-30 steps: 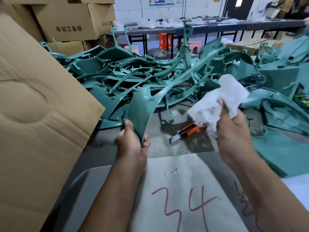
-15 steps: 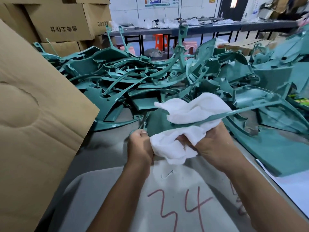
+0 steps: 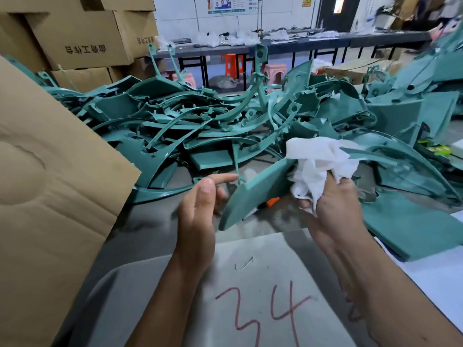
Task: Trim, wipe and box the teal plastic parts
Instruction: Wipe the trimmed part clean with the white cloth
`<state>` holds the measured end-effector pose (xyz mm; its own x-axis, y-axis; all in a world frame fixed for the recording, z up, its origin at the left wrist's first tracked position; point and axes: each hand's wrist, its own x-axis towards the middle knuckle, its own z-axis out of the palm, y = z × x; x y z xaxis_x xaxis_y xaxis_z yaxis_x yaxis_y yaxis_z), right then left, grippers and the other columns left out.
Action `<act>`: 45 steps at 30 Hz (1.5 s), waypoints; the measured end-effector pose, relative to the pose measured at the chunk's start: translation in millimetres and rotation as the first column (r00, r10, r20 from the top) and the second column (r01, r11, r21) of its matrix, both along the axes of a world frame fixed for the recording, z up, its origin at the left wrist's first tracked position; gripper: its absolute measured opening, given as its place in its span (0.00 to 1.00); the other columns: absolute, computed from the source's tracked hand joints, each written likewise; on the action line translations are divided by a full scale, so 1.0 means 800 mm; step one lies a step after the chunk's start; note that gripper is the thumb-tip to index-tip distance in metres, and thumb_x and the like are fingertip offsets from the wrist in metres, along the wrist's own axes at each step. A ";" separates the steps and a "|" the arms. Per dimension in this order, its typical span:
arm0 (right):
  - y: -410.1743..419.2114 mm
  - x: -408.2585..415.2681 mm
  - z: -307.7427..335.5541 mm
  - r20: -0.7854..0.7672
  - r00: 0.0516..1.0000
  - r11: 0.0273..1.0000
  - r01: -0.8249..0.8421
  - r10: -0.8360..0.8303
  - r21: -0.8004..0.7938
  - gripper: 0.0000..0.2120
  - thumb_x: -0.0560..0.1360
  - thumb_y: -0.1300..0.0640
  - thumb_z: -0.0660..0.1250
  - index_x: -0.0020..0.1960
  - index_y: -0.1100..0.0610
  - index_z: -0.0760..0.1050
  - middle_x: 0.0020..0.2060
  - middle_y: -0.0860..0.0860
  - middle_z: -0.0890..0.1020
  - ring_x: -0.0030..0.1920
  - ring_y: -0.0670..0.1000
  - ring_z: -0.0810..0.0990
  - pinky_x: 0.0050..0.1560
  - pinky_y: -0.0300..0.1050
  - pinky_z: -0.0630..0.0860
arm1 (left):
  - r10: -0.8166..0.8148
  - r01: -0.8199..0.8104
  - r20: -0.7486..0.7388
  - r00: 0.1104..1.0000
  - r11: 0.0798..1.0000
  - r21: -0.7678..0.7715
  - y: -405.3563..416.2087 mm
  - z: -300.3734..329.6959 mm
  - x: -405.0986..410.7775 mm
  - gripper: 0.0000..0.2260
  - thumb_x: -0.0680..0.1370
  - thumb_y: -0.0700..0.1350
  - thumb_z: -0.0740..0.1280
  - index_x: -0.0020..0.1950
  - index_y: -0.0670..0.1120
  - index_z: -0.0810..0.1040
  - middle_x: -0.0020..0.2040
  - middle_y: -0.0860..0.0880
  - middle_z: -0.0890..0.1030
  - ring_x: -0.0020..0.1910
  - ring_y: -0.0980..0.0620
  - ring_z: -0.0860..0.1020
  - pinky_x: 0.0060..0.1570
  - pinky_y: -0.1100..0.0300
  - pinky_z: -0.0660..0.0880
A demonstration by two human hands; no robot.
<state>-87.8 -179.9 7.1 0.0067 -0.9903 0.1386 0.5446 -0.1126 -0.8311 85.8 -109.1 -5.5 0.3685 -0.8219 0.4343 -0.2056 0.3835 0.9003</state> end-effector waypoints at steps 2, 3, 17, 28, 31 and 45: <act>0.001 0.006 -0.001 0.029 1.000 0.999 0.008 -0.009 0.046 0.20 0.82 0.64 0.66 0.37 0.47 0.85 0.29 0.48 0.79 0.25 0.43 0.73 0.22 0.34 0.65 | -0.065 0.065 -0.071 0.995 0.998 -0.013 0.003 0.002 -0.010 0.31 0.80 0.68 0.50 0.66 0.50 0.80 0.54 0.41 0.82 0.53 0.39 0.79 0.52 0.46 0.75; 0.002 0.009 -0.001 0.040 0.999 0.998 -0.007 0.004 0.062 0.18 0.81 0.64 0.67 0.38 0.49 0.85 0.29 0.49 0.79 0.25 0.44 0.73 0.23 0.35 0.65 | -0.089 0.087 -0.088 0.992 0.996 -0.025 0.004 0.004 -0.013 0.32 0.79 0.71 0.52 0.69 0.51 0.77 0.58 0.44 0.82 0.57 0.40 0.80 0.55 0.44 0.76; -0.004 0.012 -0.010 0.063 0.998 0.985 -0.022 0.011 0.174 0.11 0.83 0.61 0.67 0.42 0.53 0.80 0.30 0.52 0.79 0.24 0.45 0.71 0.22 0.36 0.63 | -0.054 0.061 0.340 0.939 0.998 -0.009 -0.006 -0.011 0.003 0.09 0.79 0.45 0.68 0.58 0.56 0.80 0.46 0.51 0.84 0.46 0.47 0.83 0.43 0.44 0.80; -0.021 -0.014 0.009 0.267 0.958 0.944 0.009 -0.103 0.330 0.04 0.85 0.59 0.63 0.52 0.57 0.73 0.37 0.50 0.74 0.28 0.43 0.68 0.19 0.32 0.62 | 0.224 -0.153 0.399 0.889 0.967 -0.202 0.004 -0.004 0.004 0.02 0.80 0.47 0.66 0.50 0.50 0.75 0.37 0.50 0.78 0.37 0.48 0.78 0.35 0.47 0.76; -0.009 -0.002 0.003 -0.066 0.982 0.947 0.187 -0.175 0.260 0.03 0.85 0.59 0.64 0.54 0.57 0.76 0.30 0.51 0.79 0.21 0.46 0.72 0.19 0.36 0.64 | 0.377 -0.328 0.166 0.911 0.908 -0.262 0.004 0.003 0.008 0.08 0.80 0.44 0.67 0.56 0.56 0.75 0.47 0.57 0.83 0.47 0.55 0.82 0.45 0.53 0.80; -0.013 -0.007 0.018 -0.104 0.991 0.991 0.090 -0.080 0.097 0.16 0.77 0.72 0.48 0.41 0.57 0.70 0.27 0.51 0.71 0.25 0.49 0.66 0.26 0.38 0.61 | 0.284 -0.265 0.131 0.950 0.953 -0.149 0.009 0.012 0.049 0.11 0.75 0.44 0.69 0.54 0.57 0.78 0.47 0.60 0.83 0.45 0.55 0.81 0.43 0.59 0.79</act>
<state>-93.4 -190.6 21.3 -0.0690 -0.9968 0.0406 0.4509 -0.0674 -0.8900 124.8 -101.6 4.1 0.4948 -0.6322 0.5963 -0.4475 0.4028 0.7984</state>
